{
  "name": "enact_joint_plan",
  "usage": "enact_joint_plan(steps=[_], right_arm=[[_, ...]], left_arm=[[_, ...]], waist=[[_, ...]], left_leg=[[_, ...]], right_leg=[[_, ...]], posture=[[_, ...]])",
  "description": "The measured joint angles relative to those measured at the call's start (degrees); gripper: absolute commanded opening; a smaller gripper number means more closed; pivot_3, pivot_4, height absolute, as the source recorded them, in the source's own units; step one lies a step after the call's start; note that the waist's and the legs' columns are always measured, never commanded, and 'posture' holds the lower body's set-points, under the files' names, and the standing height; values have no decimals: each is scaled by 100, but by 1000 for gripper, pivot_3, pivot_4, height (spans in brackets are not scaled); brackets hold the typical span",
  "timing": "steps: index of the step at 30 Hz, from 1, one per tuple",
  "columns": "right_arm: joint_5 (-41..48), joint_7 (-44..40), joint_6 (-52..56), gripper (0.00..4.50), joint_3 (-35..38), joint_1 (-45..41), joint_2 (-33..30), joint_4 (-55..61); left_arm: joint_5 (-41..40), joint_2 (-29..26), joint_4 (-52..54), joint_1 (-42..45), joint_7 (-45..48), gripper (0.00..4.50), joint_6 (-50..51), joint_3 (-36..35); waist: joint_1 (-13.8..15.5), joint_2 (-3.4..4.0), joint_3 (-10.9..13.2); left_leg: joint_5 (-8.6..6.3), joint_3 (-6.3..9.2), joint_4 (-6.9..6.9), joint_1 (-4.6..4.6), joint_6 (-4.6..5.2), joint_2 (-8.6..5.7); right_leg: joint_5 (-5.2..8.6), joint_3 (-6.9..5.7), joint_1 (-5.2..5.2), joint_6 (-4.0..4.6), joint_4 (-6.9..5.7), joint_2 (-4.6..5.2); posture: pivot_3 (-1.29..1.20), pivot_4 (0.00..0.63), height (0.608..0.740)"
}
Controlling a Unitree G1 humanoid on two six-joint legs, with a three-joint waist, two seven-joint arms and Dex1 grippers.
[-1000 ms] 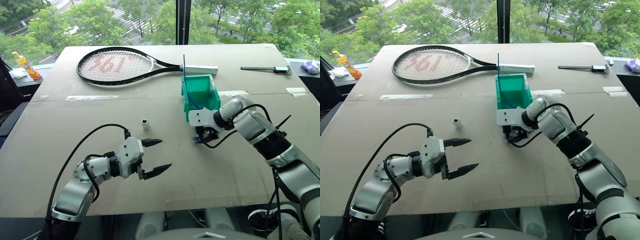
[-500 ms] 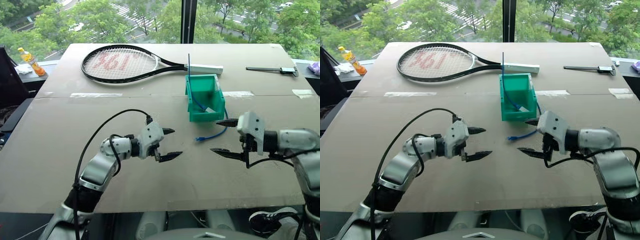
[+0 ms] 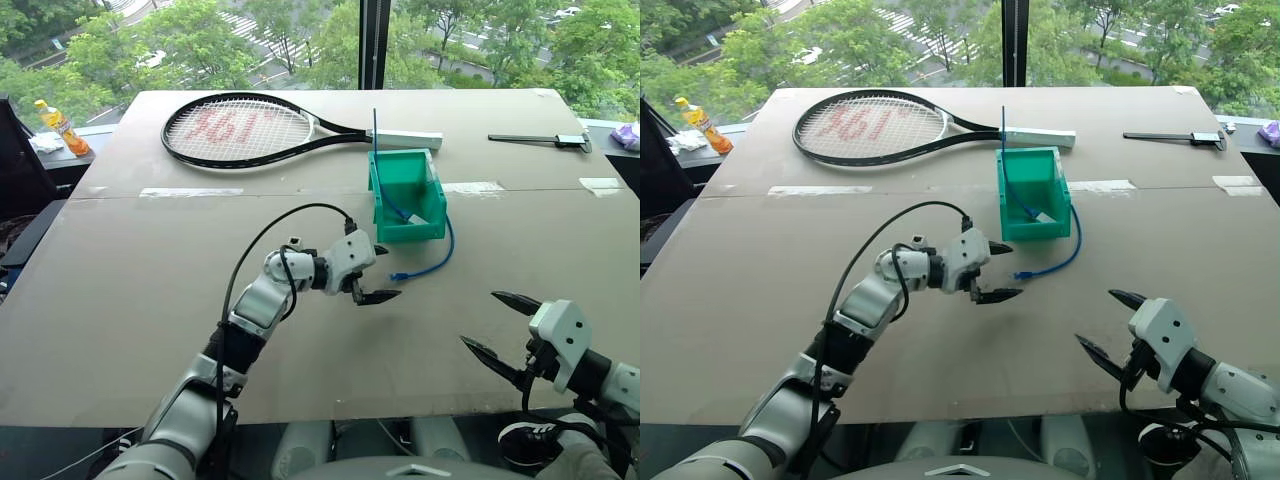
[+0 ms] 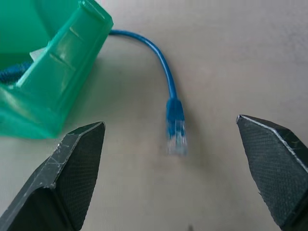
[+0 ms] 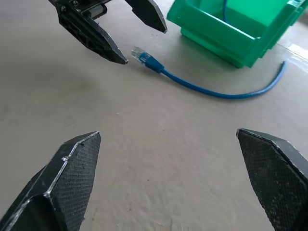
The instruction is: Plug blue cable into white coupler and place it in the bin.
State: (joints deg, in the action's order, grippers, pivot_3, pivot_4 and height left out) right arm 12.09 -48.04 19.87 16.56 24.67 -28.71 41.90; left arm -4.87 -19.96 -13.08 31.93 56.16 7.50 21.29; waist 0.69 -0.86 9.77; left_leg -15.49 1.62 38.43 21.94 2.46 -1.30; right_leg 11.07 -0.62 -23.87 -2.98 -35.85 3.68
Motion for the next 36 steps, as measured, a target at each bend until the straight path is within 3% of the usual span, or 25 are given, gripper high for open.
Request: enact_joint_plan(steps=[7,8,17,22,23,26,30,36], right_arm=[[28,569,263,4500,-149,16,1,321],[102,652,366,4500,-151,24,23,337],[1629,1740,2235,4500,-244,43,860,710],[2733,2854,3121,4500,-312,-262,1902,736],[2999,3092,3153,4500,-297,-412,2044,753],[3734,3672,3105,3699,-279,-758,2618,781],[4451,4315,2885,3699,-236,-1173,2854,775],[5302,4811,2561,3699,-262,-1431,2610,633]], left_arm=[[207,-9,-346,95,268,347,-176,159],[219,-20,-353,97,315,158,-232,159],[-312,36,38,-99,922,2,-658,-55],[-744,229,600,73,977,2,-671,-343],[-797,290,703,137,973,2,-688,-347],[-839,354,812,179,924,2,-755,-405],[-824,378,931,254,823,2,-955,-461],[-818,319,935,301,777,2,-1078,-507]], waist=[[17,-2,-1],[21,-3,-1],[17,-3,-1],[15,1,-3],[13,0,-3],[-2,1,-3],[-1,1,-3],[-5,1,-3]], left_leg=[[0,4,-1,5,0,-1],[0,5,-1,5,0,-1],[0,12,1,11,1,6],[0,15,1,10,1,4],[0,14,1,10,1,0],[0,14,-1,10,1,2],[0,15,-2,10,1,2],[0,12,-1,9,2,0]], right_leg=[[0,-1,-1,2,3,2],[0,-1,0,2,3,3],[1,-7,-3,44,3,13],[11,-10,-2,26,2,24],[12,-10,-2,24,3,16],[5,-8,-3,15,3,6],[-5,-7,-4,11,3,1],[-1,-4,-2,5,3,-2]], posture=[[0,150,740],[0,150,740],[0,150,740],[0,150,740],[0,150,740],[0,150,740],[0,150,740],[0,150,740]])
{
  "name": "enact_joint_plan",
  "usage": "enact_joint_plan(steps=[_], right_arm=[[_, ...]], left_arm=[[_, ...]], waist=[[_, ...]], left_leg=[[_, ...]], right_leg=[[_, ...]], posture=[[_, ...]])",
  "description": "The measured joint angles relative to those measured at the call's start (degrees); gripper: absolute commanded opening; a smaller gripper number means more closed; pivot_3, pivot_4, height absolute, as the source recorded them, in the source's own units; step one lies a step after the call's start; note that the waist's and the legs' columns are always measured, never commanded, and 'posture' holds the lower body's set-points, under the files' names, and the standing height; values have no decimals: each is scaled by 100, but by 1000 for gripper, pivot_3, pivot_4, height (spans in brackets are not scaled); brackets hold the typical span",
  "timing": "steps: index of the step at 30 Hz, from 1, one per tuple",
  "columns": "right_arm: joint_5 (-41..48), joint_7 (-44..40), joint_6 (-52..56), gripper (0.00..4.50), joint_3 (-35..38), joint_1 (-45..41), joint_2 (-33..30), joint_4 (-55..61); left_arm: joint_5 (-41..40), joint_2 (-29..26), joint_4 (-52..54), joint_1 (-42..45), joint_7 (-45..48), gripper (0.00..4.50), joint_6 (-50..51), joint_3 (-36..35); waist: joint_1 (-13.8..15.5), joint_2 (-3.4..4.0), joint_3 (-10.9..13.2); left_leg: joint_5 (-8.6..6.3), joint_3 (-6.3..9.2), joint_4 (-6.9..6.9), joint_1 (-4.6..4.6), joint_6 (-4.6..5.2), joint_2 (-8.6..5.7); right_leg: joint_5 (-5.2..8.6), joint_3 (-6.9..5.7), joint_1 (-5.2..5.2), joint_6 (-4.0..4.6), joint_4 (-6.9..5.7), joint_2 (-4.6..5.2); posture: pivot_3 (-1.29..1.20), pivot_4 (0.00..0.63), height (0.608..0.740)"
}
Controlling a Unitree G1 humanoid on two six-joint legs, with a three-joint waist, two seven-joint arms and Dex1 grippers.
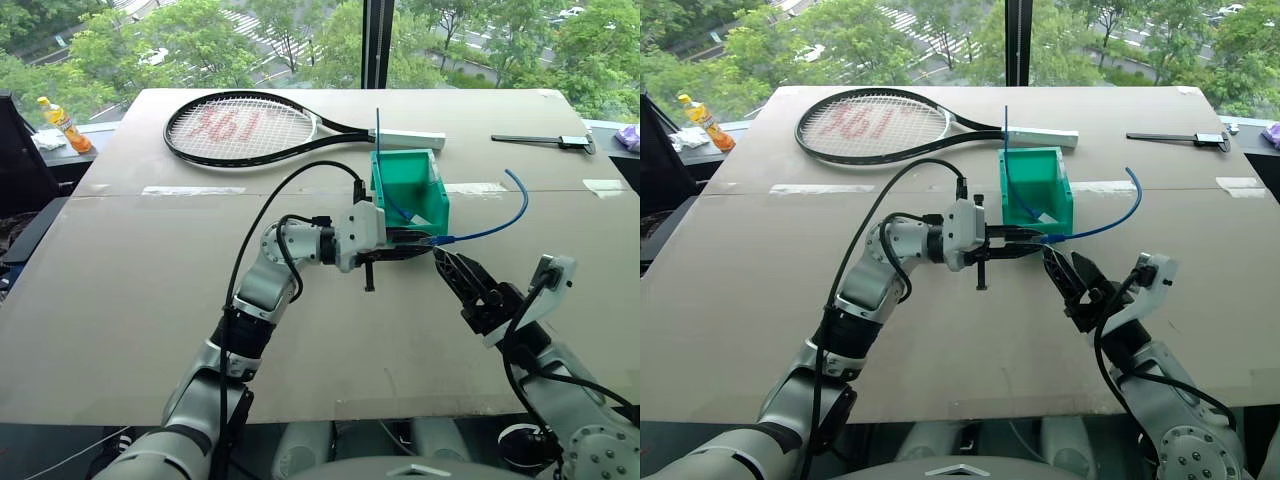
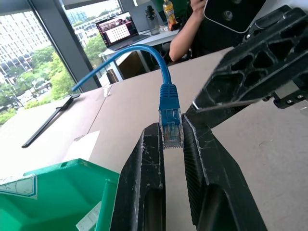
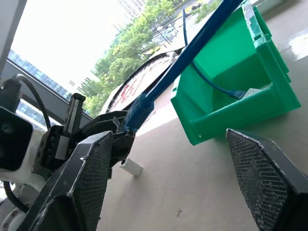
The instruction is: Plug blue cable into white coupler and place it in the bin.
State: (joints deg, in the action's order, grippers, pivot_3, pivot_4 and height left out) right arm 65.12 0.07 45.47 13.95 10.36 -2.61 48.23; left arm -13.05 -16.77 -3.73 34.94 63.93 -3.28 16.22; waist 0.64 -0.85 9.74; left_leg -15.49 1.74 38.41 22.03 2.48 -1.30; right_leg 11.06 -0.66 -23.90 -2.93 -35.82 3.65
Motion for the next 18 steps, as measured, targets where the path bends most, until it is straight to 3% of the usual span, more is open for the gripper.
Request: enact_joint_plan(steps=[8,12,18], right_arm=[[533,361,-407,3699,-222,-302,-280,-227],[628,436,-562,2870,-295,-354,-411,-341],[707,488,-705,276,-482,-405,-635,-395]], left_arm=[[35,-58,0,-29,-6,2,-149,0],[48,-73,0,-51,-25,2,-213,2],[48,-86,0,-123,-43,2,-242,3]], waist=[[-2,0,0],[-2,0,0],[-2,0,0]], left_leg=[[0,-1,0,0,0,2],[0,-3,0,0,0,2],[0,-2,0,0,0,2]], right_leg=[[-1,2,0,1,-1,-4],[-1,3,0,1,0,-4],[0,3,0,1,-1,-4]], posture=[[0,150,740],[0,150,740],[0,150,740]])
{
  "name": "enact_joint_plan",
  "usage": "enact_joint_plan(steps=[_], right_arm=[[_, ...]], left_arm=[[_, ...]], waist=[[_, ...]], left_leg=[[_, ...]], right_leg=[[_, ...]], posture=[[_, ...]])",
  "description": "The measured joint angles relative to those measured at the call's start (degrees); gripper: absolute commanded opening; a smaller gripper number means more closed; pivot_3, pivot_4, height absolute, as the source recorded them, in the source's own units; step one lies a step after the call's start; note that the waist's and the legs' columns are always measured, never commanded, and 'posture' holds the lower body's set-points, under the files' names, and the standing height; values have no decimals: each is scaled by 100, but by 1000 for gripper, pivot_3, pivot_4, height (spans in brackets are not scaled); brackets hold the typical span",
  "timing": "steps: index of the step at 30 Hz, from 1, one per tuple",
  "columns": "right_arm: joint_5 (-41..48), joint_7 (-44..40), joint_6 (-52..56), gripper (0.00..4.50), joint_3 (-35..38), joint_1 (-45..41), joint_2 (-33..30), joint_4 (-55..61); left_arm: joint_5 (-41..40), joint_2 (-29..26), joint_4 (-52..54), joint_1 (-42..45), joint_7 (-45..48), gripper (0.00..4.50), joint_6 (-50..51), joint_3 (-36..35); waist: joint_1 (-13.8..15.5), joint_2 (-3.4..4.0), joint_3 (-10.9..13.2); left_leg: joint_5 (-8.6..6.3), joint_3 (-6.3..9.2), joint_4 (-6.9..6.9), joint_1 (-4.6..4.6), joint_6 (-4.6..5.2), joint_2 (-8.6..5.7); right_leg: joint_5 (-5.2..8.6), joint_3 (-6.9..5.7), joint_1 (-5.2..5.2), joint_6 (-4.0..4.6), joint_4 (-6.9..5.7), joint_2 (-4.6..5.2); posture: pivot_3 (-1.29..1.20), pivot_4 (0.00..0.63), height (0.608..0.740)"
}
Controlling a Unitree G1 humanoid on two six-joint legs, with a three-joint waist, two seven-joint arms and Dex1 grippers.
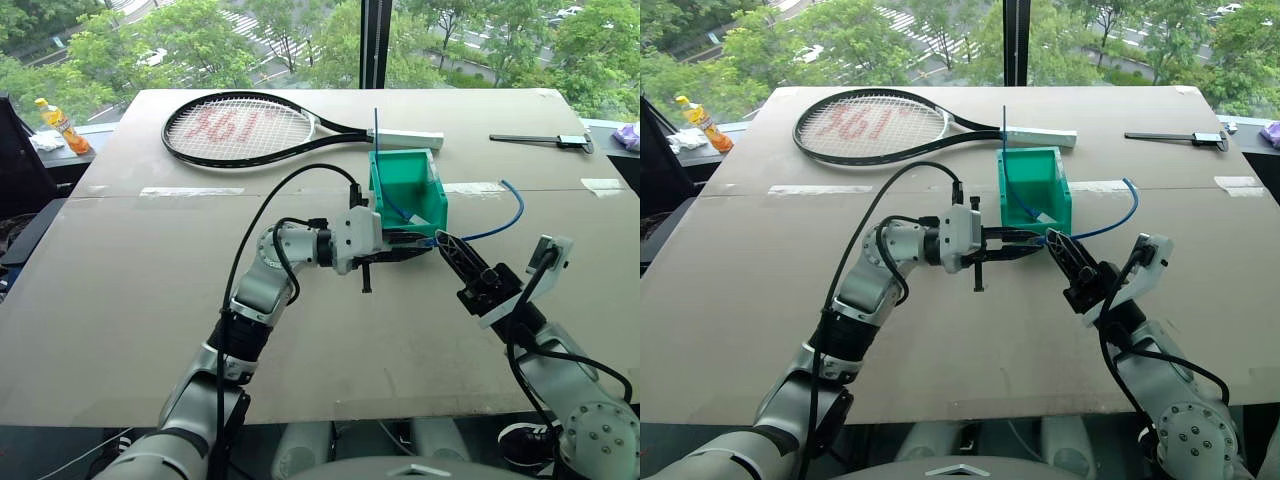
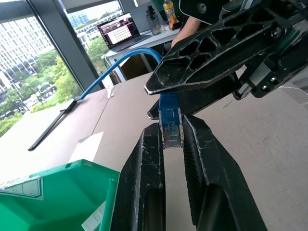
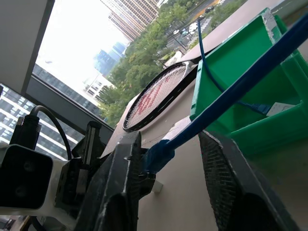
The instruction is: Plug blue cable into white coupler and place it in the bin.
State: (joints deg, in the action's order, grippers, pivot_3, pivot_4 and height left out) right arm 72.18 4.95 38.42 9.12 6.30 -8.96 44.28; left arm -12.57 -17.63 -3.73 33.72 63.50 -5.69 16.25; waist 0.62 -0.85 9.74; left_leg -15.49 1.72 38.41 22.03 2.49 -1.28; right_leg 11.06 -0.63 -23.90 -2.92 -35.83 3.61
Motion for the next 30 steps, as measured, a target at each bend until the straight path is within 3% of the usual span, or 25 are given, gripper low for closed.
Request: enact_joint_plan(steps=[1,5,13,21,23,30], right_arm=[[30,-3,-25,46,-57,-18,-36,0],[35,19,-115,46,-155,-40,-164,-28],[158,5,-156,0,-247,-235,-438,-143],[198,-231,-174,0,-230,-354,-772,-537],[173,-342,-174,0,-249,-473,-794,-680],[-24,-529,-166,0,-491,-544,-797,-818]], left_arm=[[5,-17,-1,-25,-9,2,1,0],[-8,-42,3,-45,-13,2,14,-5],[-452,-351,415,-398,-278,3600,930,-457],[-825,-1309,668,-1094,-900,3600,2097,-1701],[-845,-1667,348,-1235,-881,3600,2170,-1995],[-735,-2096,-673,-1403,-565,3600,1992,-2245]], waist=[[0,0,0],[2,0,0],[-32,0,0],[-124,0,2],[-127,1,3],[-85,-1,4]], left_leg=[[0,-1,0,0,0,0],[0,-1,0,0,0,0],[0,0,-1,-2,0,4],[0,-1,-4,-3,0,8],[0,-3,-5,-6,0,8],[0,-4,-5,0,0,4]], right_leg=[[0,0,0,0,0,0],[0,0,0,0,0,0],[2,1,0,-2,0,-2],[2,0,-1,-3,0,-3],[3,0,-1,-2,0,-3],[11,0,-2,16,5,4]], posture=[[0,150,740],[0,150,740],[0,150,740],[0,150,740],[0,150,740],[0,150,740]])
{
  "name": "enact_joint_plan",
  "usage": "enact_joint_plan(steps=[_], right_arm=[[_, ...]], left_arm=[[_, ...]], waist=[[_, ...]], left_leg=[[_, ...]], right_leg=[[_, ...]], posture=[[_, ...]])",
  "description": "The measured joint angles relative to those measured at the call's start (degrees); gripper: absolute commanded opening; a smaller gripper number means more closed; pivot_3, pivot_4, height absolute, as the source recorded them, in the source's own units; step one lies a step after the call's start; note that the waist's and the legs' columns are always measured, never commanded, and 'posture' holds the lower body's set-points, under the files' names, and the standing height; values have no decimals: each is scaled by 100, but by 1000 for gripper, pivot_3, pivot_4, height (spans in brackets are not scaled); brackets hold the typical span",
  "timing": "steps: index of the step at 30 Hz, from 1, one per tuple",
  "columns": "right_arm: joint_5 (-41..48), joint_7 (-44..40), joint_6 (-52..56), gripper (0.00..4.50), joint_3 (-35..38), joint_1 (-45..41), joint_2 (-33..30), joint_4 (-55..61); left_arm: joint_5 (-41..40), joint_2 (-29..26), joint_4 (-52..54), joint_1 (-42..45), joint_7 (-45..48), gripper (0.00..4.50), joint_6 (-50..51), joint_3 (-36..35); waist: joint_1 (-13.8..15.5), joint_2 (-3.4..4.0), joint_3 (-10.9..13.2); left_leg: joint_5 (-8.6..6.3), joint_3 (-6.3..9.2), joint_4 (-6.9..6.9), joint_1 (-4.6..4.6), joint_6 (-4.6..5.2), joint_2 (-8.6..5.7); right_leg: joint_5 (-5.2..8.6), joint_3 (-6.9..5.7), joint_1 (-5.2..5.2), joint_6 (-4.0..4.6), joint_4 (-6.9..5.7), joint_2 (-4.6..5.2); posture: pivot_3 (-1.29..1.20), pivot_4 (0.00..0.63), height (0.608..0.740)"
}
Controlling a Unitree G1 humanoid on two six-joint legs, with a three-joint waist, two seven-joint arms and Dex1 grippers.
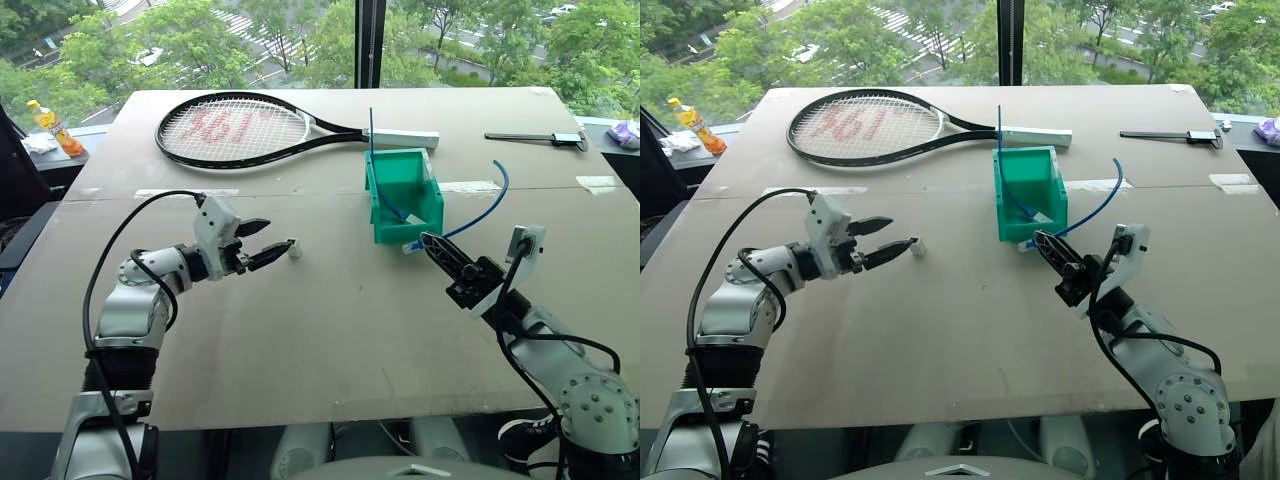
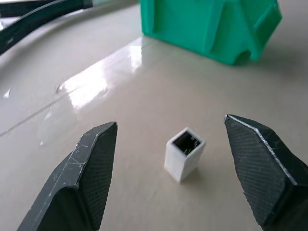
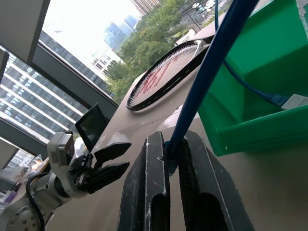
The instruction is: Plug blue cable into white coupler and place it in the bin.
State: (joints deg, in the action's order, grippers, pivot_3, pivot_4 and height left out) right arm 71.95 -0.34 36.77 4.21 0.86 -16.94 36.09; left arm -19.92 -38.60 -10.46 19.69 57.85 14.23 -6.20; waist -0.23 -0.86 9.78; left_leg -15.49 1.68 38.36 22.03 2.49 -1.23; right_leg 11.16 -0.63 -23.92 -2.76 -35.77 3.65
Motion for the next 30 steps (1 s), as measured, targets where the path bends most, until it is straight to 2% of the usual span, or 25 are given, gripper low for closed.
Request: enact_joint_plan(steps=[8,18,19,21,25,30], right_arm=[[-124,-31,-12,0,1,91,-5,9],[-224,50,-84,0,-13,283,37,184],[-227,71,-89,0,-10,307,34,210],[-229,82,-94,0,-9,329,33,255],[-237,90,-122,0,1,424,19,363],[-298,88,-127,0,2,499,-17,403]], left_arm=[[457,-39,-1150,428,506,3600,-708,439],[1087,298,-2768,1482,850,3600,-1871,889],[1148,336,-2982,1591,920,3107,-2036,916],[1195,367,-3181,1663,1004,2452,-2218,934],[1207,418,-3480,1784,1171,491,-2499,954],[1176,431,-3496,1791,1458,414,-2519,953]], waist=[[10,-2,1],[-3,-6,0],[-6,-6,0],[-22,-6,0],[-29,-7,0],[-31,-8,-1]], left_leg=[[0,2,0,-1,0,2],[0,-2,0,1,0,0],[0,-2,0,1,0,0],[0,-2,-1,1,0,1],[0,-1,-1,1,0,1],[0,-1,0,1,1,1]], right_leg=[[-12,-3,-1,15,-2,-1],[-22,-2,-1,0,-2,0],[-23,-2,-1,0,-2,0],[-23,-2,-2,0,-2,0],[-23,-2,-2,0,-3,0],[-23,-2,-2,0,-3,1]], posture=[[0,150,740],[0,150,740],[0,150,740],[0,150,740],[0,150,740],[0,150,740]])
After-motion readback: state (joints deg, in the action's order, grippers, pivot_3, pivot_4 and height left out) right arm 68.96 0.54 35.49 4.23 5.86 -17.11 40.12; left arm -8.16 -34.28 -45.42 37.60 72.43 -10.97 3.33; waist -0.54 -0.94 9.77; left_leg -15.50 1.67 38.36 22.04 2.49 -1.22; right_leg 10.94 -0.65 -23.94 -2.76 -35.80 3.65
